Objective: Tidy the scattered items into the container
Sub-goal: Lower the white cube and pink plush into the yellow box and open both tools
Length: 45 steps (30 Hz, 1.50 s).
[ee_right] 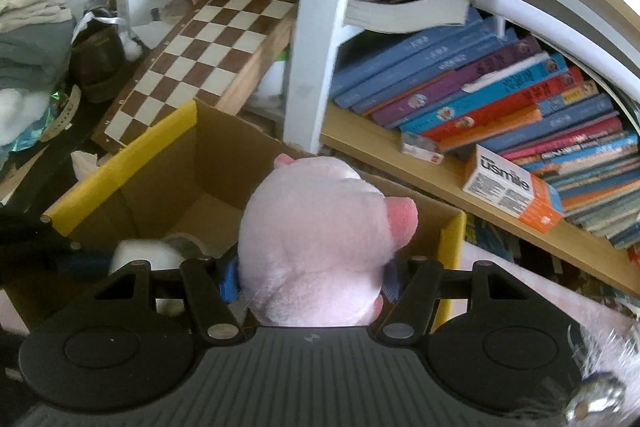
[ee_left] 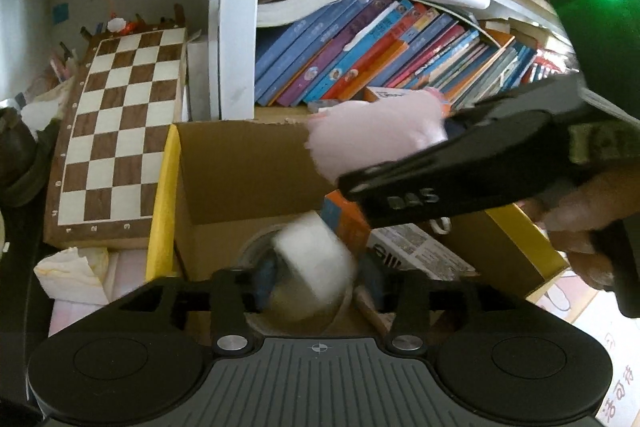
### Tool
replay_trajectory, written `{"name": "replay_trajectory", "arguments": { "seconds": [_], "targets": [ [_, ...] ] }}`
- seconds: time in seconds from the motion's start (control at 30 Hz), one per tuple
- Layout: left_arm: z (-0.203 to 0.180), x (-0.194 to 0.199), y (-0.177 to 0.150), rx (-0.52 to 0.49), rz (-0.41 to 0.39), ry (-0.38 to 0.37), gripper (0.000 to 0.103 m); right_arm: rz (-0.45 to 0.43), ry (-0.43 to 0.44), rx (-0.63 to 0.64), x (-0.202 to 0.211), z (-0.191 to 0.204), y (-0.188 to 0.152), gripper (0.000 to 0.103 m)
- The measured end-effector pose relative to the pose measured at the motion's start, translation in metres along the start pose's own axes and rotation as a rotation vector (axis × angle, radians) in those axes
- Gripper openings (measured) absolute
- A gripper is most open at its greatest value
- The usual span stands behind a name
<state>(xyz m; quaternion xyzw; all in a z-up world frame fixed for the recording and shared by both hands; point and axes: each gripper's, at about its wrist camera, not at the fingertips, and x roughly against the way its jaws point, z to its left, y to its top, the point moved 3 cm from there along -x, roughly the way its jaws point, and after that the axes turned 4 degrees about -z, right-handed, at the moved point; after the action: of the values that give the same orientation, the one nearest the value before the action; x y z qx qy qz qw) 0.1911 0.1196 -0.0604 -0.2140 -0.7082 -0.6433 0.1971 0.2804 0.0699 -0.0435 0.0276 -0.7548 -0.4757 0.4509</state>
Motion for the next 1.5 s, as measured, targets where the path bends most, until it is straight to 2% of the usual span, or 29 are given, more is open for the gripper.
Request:
{"name": "replay_trajectory", "arguments": {
  "seconds": [0.07, 0.1, 0.43, 0.53, 0.67, 0.83, 1.1, 1.5],
  "targets": [
    [-0.003, 0.004, 0.000, -0.023, -0.020, 0.007, 0.075, 0.007, 0.013, 0.013, -0.004, 0.004, 0.002, 0.062],
    [-0.005, 0.006, 0.000, -0.033, -0.025, 0.008, 0.076, 0.012, 0.019, 0.020, -0.006, 0.006, 0.003, 0.062],
    [-0.006, 0.015, -0.002, -0.031, -0.033, 0.017, 0.078, 0.022, 0.040, 0.099, -0.022, 0.018, 0.010, 0.063],
    [-0.006, 0.017, -0.002, -0.028, -0.033, 0.017, 0.078, 0.004, 0.026, 0.124, -0.020, 0.019, 0.011, 0.069],
    [-0.004, 0.020, 0.000, -0.024, -0.039, 0.023, 0.078, -0.024, 0.001, 0.134, -0.012, 0.016, 0.013, 0.083],
    [-0.004, 0.026, 0.002, -0.019, -0.048, 0.030, 0.078, -0.059, -0.030, 0.146, -0.001, 0.014, 0.015, 0.085],
    [-0.012, 0.042, 0.001, -0.033, -0.070, 0.024, 0.078, -0.097, -0.038, 0.056, 0.040, 0.003, 0.006, 0.086],
    [-0.030, 0.073, -0.003, -0.066, -0.107, 0.008, 0.079, -0.145, -0.055, -0.001, 0.107, 0.005, -0.023, 0.088]
  ]
}}
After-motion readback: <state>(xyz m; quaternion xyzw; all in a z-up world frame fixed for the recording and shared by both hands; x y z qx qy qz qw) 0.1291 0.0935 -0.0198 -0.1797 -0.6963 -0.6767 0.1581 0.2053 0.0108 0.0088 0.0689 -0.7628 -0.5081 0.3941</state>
